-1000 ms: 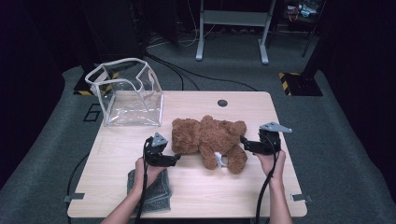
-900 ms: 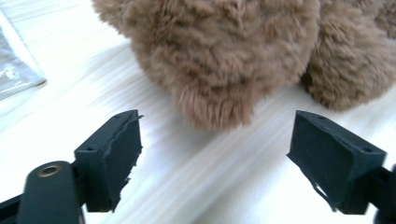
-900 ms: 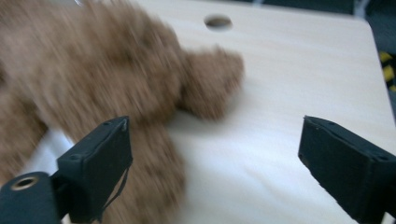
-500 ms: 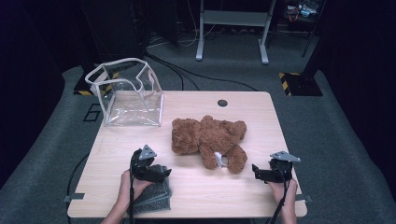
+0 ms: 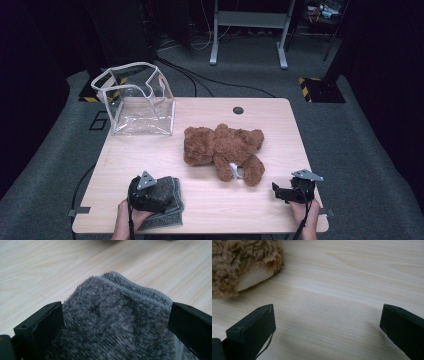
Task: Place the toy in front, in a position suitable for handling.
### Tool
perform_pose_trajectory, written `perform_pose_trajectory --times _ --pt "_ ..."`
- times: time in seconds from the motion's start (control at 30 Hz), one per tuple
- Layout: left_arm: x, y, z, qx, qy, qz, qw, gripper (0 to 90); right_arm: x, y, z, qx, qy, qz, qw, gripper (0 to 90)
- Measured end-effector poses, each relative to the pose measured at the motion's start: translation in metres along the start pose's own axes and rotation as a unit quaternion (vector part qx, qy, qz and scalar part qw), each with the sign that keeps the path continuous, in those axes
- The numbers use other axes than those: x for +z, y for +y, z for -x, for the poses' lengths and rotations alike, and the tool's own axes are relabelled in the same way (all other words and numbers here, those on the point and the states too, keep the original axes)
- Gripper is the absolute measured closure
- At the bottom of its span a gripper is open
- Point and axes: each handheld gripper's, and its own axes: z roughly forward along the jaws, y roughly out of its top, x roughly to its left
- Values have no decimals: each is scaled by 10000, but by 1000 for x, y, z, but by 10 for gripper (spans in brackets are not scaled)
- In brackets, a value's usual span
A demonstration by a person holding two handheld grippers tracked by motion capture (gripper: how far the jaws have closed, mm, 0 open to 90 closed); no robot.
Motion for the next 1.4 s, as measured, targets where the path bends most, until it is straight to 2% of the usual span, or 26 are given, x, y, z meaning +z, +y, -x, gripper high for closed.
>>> perform_pose_trajectory --times 0.07,0.13,0.2,0.3,0.47,0.6,0.77,0.83,0.87,0.97,1.1,1.2,1.4 --pt "1 -5 4 42 65 -24 10000 0 3 1 -1 -185 7 -170 9997 0" --pt "2 -9 5 40 91 -78 9999 2 4 1 -1 -209 -9 -210 9996 0" --pt "10 -17 6 -38 92 -197 9998 9 5 2 -4 -280 -136 -267 9992 2" --pt "11 -19 7 -30 167 -171 9997 18 5 1 -4 -237 -175 -234 9993 10" --pt "12 -19 8 76 231 -309 9992 27 3 1 -3 -156 -213 -179 9995 48" --pt "11 -19 8 51 259 -281 9993 65 3 0 -2 -109 -255 -148 9995 62" --pt "8 -19 8 4 280 -139 9995 184 3 0 -2 -103 -263 -145 9995 65" --pt "8 -20 8 -6 287 -111 9995 261 3 0 -2 -103 -263 -144 9995 65" --pt "6 -20 8 -21 293 -90 9995 261 3 0 -2 -101 -263 -147 9995 65" --pt "5 -21 7 -45 313 75 9995 471 3 0 -2 -102 -264 -144 9995 65" --pt "4 -22 8 -78 242 137 9996 614 3 0 -2 -100 -267 -144 9995 66" --pt "5 -23 6 -135 241 233 9993 653 3 0 -2 -97 -277 -139 9995 69" --pt "3 -20 3 -116 165 216 9996 685 3 0 -2 -97 -287 -136 9994 71"
